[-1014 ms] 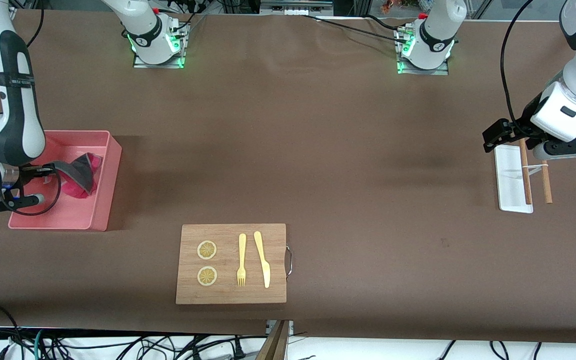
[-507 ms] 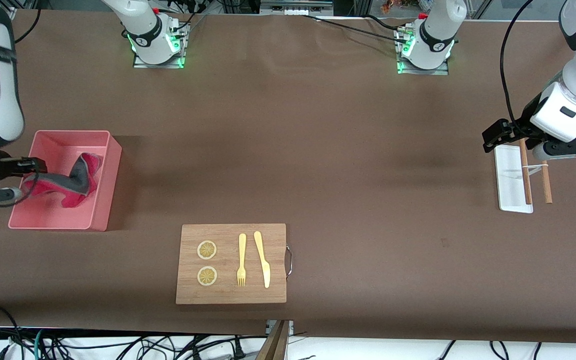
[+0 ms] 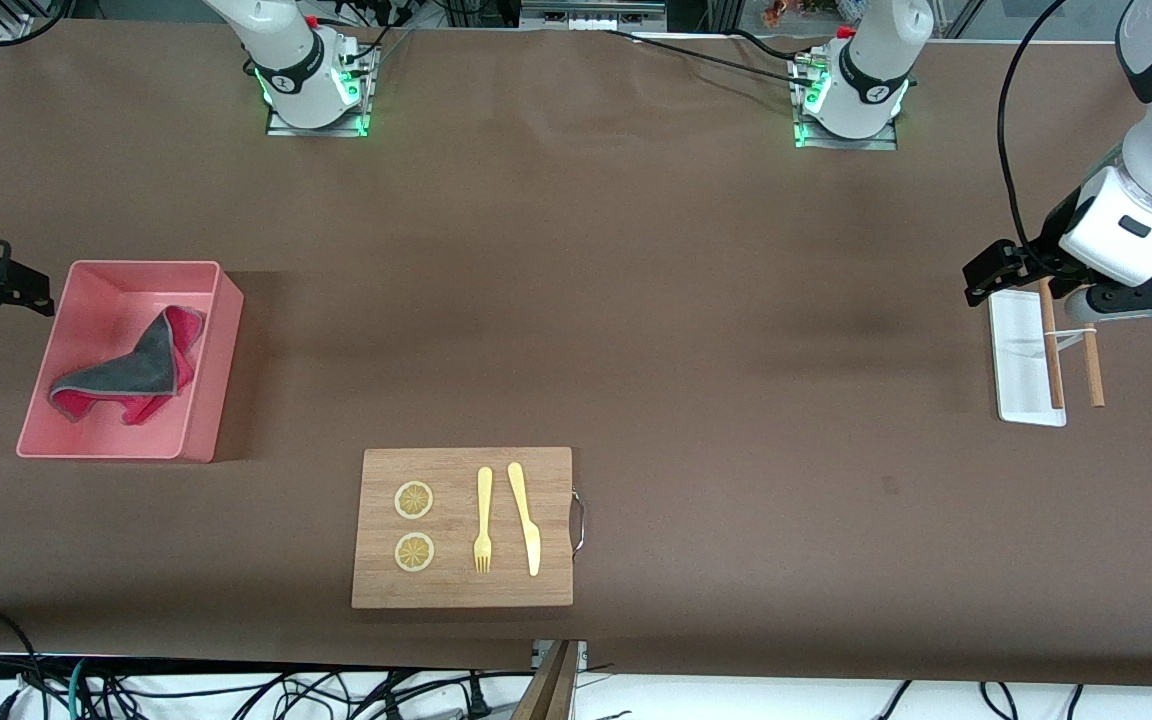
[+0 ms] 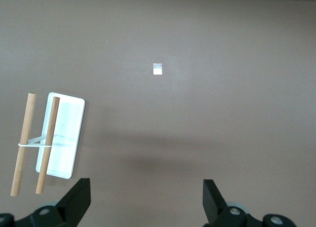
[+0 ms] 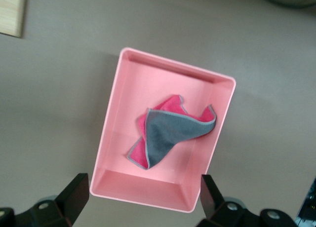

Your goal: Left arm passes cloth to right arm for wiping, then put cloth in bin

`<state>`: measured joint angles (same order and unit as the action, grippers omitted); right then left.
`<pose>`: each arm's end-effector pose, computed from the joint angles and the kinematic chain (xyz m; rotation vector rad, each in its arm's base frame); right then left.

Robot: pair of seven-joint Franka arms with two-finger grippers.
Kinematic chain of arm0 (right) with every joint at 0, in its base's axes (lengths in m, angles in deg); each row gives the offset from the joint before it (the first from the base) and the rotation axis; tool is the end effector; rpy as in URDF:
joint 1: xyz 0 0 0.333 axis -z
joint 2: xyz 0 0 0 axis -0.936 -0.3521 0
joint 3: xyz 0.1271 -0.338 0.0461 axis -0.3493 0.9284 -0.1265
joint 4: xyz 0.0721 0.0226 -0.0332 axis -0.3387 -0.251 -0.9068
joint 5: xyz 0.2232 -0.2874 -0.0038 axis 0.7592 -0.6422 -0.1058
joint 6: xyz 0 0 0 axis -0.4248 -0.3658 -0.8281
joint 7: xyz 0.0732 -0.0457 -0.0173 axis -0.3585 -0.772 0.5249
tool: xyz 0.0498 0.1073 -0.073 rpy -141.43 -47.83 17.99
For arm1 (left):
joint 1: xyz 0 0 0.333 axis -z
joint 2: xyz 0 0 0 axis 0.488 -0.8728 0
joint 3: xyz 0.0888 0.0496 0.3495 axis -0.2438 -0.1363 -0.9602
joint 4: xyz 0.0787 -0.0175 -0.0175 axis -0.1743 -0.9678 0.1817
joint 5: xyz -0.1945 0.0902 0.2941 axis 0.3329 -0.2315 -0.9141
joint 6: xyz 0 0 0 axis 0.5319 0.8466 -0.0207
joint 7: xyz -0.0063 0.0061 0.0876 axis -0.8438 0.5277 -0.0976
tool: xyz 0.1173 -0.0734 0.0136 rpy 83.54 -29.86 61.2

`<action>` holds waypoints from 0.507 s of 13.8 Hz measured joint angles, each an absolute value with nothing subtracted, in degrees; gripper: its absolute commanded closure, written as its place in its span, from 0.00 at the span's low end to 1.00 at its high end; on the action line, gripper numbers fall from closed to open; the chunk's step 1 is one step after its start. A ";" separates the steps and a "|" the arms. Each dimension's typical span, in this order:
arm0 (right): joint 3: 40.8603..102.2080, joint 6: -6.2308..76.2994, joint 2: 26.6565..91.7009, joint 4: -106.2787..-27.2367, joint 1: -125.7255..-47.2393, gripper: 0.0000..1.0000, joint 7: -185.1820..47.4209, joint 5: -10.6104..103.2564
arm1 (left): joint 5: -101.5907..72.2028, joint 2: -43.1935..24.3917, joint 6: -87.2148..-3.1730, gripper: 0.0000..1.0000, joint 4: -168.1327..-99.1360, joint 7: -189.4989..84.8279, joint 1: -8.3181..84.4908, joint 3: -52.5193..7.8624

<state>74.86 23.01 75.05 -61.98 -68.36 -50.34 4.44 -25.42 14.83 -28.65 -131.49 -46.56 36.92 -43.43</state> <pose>0.5766 -0.1042 0.5570 3.0067 0.3941 -0.0010 0.5444 -0.0430 0.5858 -3.1087 -0.1926 -0.0494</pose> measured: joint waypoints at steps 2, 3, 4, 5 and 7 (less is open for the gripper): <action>74.06 22.92 77.50 -62.00 -68.35 0.00 -50.32 4.48 | -25.42 14.82 -28.64 0.00 -131.49 -46.54 36.93 -43.43; 73.41 22.43 78.55 -62.01 -68.36 0.00 -50.58 4.63 | -25.42 14.82 -28.63 0.00 -131.49 -46.54 36.94 -43.42; 72.80 21.09 79.57 -62.00 -68.37 0.00 -52.43 4.79 | -25.42 14.82 -28.63 0.00 -131.49 -46.53 36.94 -43.42; 72.42 19.08 80.53 -62.01 -68.38 0.00 -55.89 4.92 | -25.42 14.81 -28.62 0.00 -131.49 -46.52 36.95 -43.42; 71.98 14.89 82.13 -62.01 -68.37 0.00 -62.20 6.05 | -25.42 14.81 -28.62 0.00 -131.49 -46.51 36.95 -43.42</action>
